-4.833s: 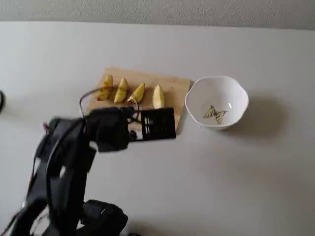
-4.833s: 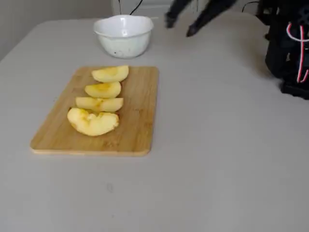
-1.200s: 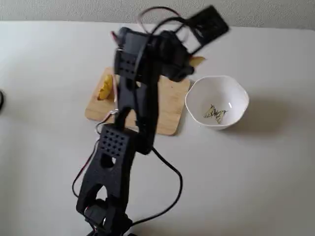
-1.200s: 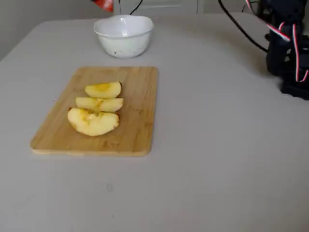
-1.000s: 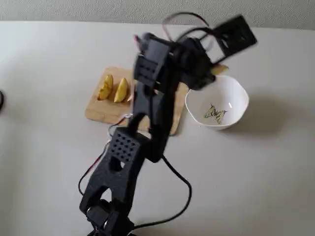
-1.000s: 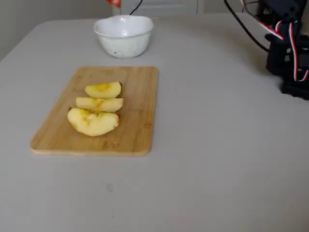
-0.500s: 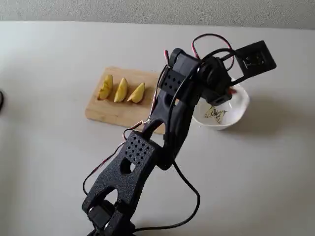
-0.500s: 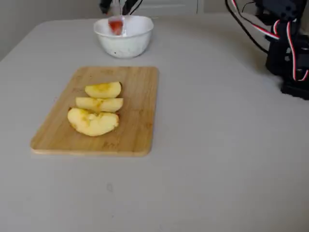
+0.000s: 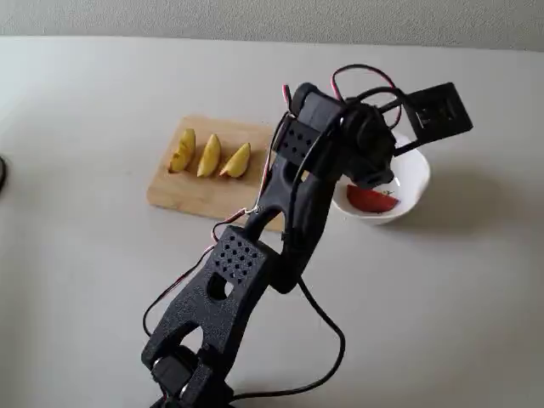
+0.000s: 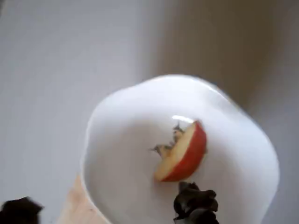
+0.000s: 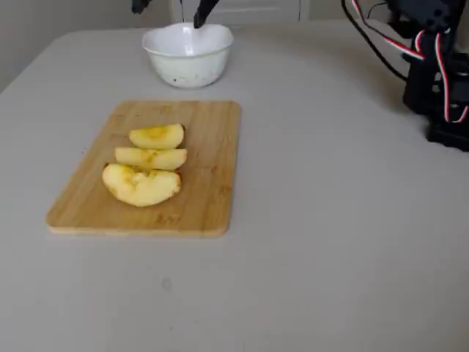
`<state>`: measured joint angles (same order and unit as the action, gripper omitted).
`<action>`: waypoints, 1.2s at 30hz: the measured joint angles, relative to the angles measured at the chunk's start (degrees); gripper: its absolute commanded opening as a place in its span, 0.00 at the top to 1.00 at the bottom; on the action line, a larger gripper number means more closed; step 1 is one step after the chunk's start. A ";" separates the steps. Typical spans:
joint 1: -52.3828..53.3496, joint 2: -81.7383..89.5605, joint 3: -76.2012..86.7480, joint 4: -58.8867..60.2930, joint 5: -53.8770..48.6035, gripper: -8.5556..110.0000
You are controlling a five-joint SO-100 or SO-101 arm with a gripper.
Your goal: Pick up the rightmost apple slice from the cutting board and place it into the bowl
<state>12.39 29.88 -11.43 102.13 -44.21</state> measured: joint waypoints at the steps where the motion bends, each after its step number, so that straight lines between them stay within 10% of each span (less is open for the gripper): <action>1: -0.26 1.14 0.00 0.00 2.64 0.93; 21: -18.46 53.17 25.22 0.18 36.39 0.93; 36: -25.84 112.41 95.27 -9.49 40.52 0.93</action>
<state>-13.45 142.29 83.85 92.64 -3.69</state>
